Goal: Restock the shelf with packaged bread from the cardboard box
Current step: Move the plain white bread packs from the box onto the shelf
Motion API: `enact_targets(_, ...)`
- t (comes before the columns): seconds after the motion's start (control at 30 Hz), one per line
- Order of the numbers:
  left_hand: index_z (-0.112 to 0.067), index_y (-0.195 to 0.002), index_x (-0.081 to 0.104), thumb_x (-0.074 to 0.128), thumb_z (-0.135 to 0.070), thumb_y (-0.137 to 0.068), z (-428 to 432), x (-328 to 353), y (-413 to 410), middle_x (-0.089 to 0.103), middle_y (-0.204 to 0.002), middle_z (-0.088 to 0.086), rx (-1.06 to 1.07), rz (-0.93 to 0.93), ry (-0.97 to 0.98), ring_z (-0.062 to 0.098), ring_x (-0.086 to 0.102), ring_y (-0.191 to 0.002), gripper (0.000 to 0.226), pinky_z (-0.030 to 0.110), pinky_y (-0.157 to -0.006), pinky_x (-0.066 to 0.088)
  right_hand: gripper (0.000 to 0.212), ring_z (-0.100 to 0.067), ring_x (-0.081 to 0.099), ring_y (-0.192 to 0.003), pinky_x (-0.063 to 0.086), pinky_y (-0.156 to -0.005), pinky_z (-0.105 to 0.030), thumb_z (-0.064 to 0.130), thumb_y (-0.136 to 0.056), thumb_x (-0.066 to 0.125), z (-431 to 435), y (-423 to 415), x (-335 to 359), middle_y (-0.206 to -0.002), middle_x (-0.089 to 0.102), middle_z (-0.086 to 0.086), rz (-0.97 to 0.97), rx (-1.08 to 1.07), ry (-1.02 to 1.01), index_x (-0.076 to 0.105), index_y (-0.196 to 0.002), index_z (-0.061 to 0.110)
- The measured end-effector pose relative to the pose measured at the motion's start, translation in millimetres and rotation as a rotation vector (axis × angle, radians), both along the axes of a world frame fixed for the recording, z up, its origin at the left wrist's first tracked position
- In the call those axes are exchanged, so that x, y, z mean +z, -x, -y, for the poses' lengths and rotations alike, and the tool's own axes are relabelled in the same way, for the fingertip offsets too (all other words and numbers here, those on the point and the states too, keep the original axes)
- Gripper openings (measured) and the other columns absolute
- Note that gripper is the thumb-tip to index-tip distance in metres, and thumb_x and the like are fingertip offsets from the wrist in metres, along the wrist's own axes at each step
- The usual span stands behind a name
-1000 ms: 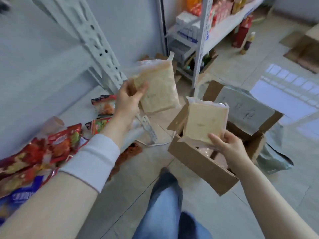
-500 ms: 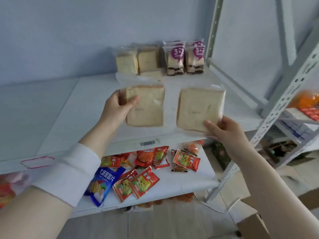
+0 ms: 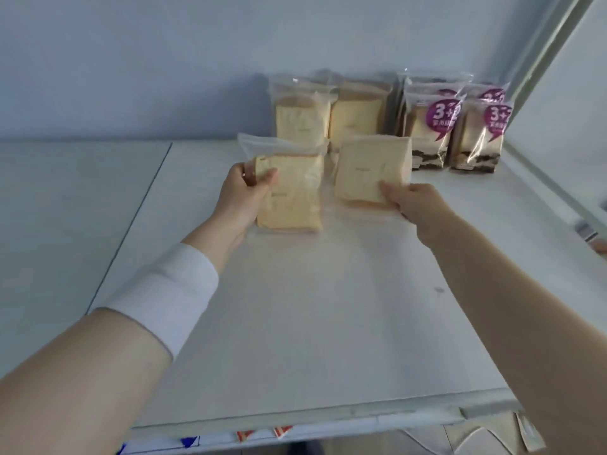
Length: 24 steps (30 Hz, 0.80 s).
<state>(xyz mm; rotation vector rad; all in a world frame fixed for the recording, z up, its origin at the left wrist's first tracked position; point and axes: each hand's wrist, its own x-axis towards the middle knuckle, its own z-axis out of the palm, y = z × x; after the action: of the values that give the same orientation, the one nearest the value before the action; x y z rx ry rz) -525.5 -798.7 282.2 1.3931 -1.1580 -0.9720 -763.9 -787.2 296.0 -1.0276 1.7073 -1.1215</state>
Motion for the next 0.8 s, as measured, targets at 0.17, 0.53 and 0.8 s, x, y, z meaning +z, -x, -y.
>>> enact_targets(0.17,-0.007,-0.12,0.05,0.059,-0.034,-0.087,50,-16,10,0.062,-0.117,0.01,0.043,-0.017,-0.05,0.025,0.061,-0.105,0.043,0.047,-0.094,0.049,0.041,-0.026,0.052,-0.113,0.045,-0.096,-0.035,0.039,-0.081,0.065,51,7,-6,-0.118,0.056,-0.008,-0.042,-0.084,-0.107,0.057,-0.111,0.011)
enact_targets(0.53,-0.023,-0.104,0.05,0.059,-0.038,-0.086,75,-26,12,0.062,-0.096,-0.011,0.023,-0.039,0.022,0.007,0.062,-0.091,0.025,0.03,-0.078,0.052,0.019,-0.014,0.063,-0.076,0.049,-0.078,-0.024,0.026,-0.076,0.074,55,13,-12,-0.08,0.067,-0.001,-0.032,-0.019,0.018,0.066,-0.083,0.01)
enact_targets(0.8,-0.031,-0.092,0.047,0.06,-0.025,-0.087,91,-23,15,0.059,-0.089,-0.014,0.057,0.038,0.178,-0.013,0.058,-0.074,0.015,0.007,-0.065,0.047,0.016,0.002,0.052,-0.081,0.037,-0.057,0.002,0.024,-0.079,0.07,63,13,-38,-0.094,0.053,0.002,-0.195,-0.11,0.347,0.054,-0.078,0.022)
